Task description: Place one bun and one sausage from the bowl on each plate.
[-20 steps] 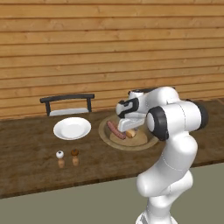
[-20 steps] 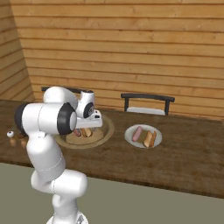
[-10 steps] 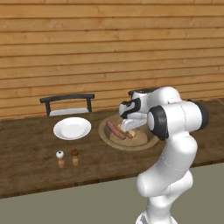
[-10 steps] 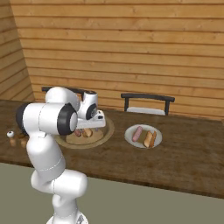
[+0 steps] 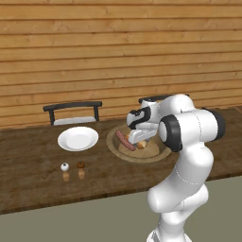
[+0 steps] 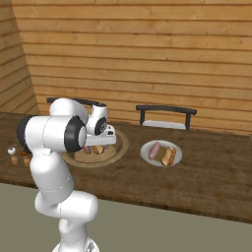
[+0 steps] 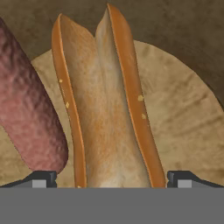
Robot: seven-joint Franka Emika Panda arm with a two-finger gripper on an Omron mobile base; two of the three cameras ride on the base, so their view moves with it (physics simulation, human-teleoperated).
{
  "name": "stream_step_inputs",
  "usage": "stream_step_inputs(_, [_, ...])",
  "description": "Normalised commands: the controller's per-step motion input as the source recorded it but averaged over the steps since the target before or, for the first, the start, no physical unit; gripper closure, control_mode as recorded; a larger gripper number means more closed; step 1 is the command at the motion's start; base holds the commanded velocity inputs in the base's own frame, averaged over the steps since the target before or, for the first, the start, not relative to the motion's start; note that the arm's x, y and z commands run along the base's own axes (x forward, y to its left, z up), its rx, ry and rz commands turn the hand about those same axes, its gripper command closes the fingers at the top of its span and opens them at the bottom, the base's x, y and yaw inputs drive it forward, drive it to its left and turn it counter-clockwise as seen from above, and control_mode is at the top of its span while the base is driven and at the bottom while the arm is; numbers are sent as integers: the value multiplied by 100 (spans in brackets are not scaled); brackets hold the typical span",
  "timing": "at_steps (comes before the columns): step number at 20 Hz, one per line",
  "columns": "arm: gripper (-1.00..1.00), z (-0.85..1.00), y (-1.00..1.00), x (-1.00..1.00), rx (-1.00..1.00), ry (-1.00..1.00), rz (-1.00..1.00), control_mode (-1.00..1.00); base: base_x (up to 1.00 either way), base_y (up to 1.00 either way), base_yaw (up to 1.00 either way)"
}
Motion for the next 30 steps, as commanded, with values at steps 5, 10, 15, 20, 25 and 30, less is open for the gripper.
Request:
stream_step_inputs(5, [-100,0,1,-6,1,2,0,-100,0,0,0])
stream_step_inputs(10, [-100,-11,0,18,0,0,0,-100,0,0,0])
stream_step_inputs(15, [-100,-17,0,5,0,-2,0,-100,0,0,0])
stream_step_inputs(20, [100,0,0,0,0,0,0,-100,0,0,0])
stream_step_inputs(25, [100,0,0,0,0,0,0,-100,0,0,0])
stream_step_inputs(30, [100,0,0,0,0,0,0,-100,0,0,0])
